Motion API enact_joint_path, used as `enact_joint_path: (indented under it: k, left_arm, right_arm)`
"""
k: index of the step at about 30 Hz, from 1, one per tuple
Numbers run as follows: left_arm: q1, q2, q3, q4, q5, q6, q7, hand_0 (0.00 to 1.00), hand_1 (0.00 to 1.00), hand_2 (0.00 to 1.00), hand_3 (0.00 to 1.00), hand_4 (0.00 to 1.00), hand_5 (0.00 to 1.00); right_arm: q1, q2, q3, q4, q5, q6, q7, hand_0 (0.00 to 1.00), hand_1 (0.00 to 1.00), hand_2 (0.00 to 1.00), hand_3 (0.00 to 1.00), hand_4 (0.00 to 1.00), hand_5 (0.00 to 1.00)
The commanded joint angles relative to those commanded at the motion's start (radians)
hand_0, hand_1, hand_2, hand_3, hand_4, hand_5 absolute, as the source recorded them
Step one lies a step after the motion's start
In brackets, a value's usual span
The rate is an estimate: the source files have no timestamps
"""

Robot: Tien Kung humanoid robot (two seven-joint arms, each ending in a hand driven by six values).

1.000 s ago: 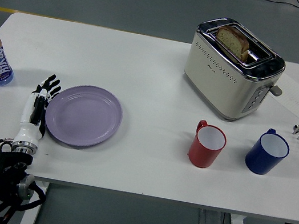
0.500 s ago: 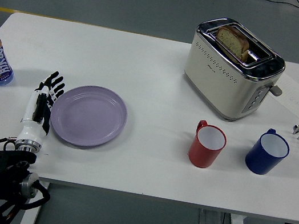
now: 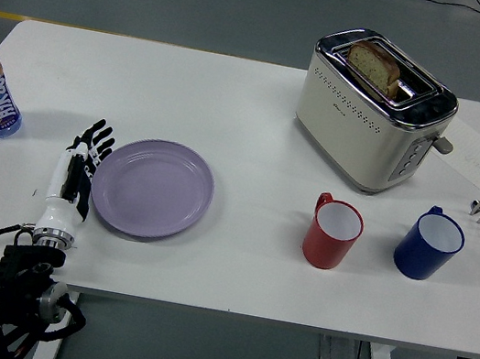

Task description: Push plate across desktop

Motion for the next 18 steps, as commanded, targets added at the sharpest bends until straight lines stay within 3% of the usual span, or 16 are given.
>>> enact_joint_path:
  k: [18]
  left_arm:
    - [0.008, 0.000, 0.059, -0.009, -0.008, 0.003, -0.002, 0.856, 0.862, 0.888, 0.864, 0.486, 0.998]
  right_arm:
    - [-0.007, -0.004, 0.003, 0.002, -0.004, -0.004, -0.003, 0.551, 0.451, 0.585, 0.581, 0.294, 0.468]
